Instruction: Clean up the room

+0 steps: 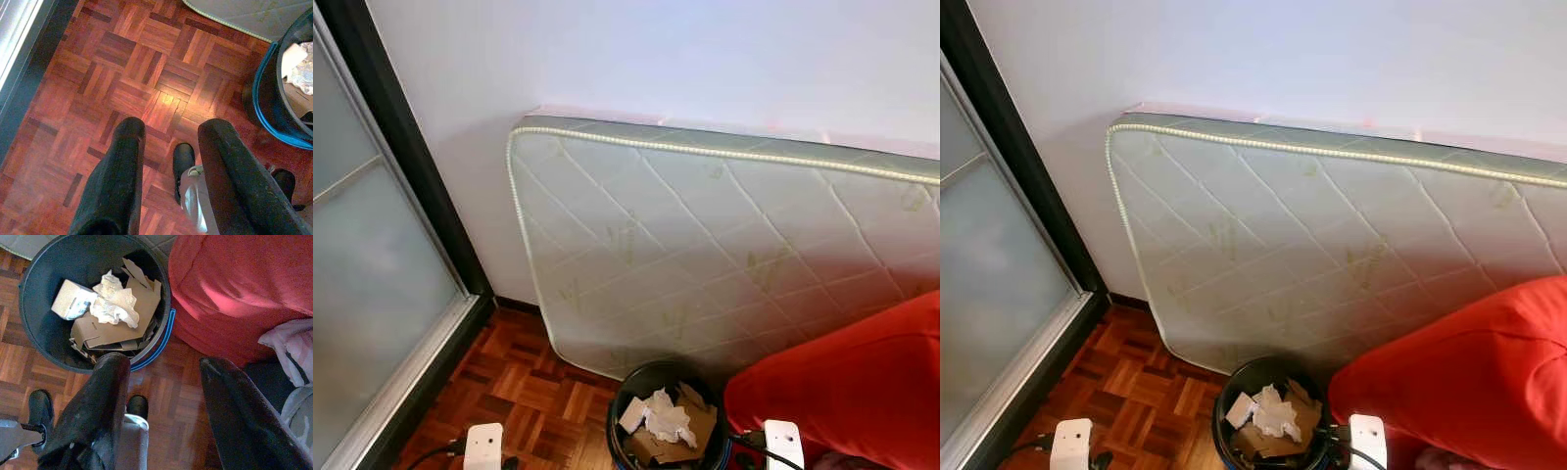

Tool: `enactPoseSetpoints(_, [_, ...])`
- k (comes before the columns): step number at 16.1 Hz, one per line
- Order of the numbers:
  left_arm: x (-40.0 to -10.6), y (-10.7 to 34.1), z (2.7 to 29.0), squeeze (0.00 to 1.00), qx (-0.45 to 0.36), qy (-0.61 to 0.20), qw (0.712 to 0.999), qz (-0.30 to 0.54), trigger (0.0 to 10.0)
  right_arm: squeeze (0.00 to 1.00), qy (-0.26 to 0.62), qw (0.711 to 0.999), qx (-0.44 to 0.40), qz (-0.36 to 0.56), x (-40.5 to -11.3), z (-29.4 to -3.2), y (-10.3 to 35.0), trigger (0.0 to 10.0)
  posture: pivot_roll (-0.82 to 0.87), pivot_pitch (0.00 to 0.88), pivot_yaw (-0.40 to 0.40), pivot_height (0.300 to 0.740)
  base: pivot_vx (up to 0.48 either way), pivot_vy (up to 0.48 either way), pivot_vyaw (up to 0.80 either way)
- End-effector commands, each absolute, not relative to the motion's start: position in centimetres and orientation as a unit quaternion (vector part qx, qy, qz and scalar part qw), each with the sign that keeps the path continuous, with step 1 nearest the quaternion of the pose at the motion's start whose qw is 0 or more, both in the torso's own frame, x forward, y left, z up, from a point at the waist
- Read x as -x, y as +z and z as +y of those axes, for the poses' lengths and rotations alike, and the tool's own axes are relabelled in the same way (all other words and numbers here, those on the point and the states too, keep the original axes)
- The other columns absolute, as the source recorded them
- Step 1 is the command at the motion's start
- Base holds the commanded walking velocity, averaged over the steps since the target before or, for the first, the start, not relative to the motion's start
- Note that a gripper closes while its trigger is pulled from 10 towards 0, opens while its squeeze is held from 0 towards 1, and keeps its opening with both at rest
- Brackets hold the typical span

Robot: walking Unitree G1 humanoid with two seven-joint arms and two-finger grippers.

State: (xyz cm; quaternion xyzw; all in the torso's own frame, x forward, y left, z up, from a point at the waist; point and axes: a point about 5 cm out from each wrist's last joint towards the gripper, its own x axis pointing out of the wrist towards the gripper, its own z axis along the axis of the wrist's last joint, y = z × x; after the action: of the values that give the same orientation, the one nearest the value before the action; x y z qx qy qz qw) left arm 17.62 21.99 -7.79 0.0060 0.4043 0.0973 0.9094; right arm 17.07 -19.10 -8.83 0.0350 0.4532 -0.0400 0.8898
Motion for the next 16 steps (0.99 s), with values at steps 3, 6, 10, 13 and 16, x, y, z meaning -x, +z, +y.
enactPoseSetpoints(3, [-16.59, -8.29, 21.87, 0.00, -0.002, 0.103, 0.904, 0.416, 10.0, 0.00, -0.034, 0.889, -0.035, 0.455, -16.90, -18.81, -8.93, 10.0, 0.04, 0.021, -0.025, 0.740, 0.000, 0.000, 0.00])
enactPoseSetpoints(6, [-16.54, -8.30, 21.84, 0.00, -0.001, 0.103, 0.904, 0.415, 10.0, 0.00, -0.031, 0.887, -0.032, 0.459, -16.75, -18.68, -9.02, 10.0, 0.04, 0.027, -0.025, 0.740, 0.000, 0.000, 0.00])
enactPoseSetpoints(10, [-16.71, -8.23, 21.81, 0.00, 0.000, 0.104, 0.905, 0.412, 10.0, 0.00, -0.030, 0.887, -0.033, 0.459, -16.86, -18.59, -8.99, 10.0, 0.03, 0.028, -0.021, 0.740, 0.000, 0.000, 0.00])
enactPoseSetpoints(13, [-16.78, -8.21, 21.71, 0.00, 0.001, 0.102, 0.906, 0.411, 10.0, 0.00, -0.027, 0.888, -0.031, 0.459, -16.91, -18.57, -8.97, 10.0, 0.03, 0.026, -0.021, 0.740, 0.000, 0.000, 0.00])
enactPoseSetpoints(16, [-16.82, -8.20, 21.63, 0.00, 0.002, 0.102, 0.906, 0.410, 10.0, 0.00, -0.027, 0.888, -0.030, 0.458, -16.93, -18.59, -8.96, 10.0, 0.03, 0.026, -0.022, 0.740, -0.172, 0.000, 0.00])
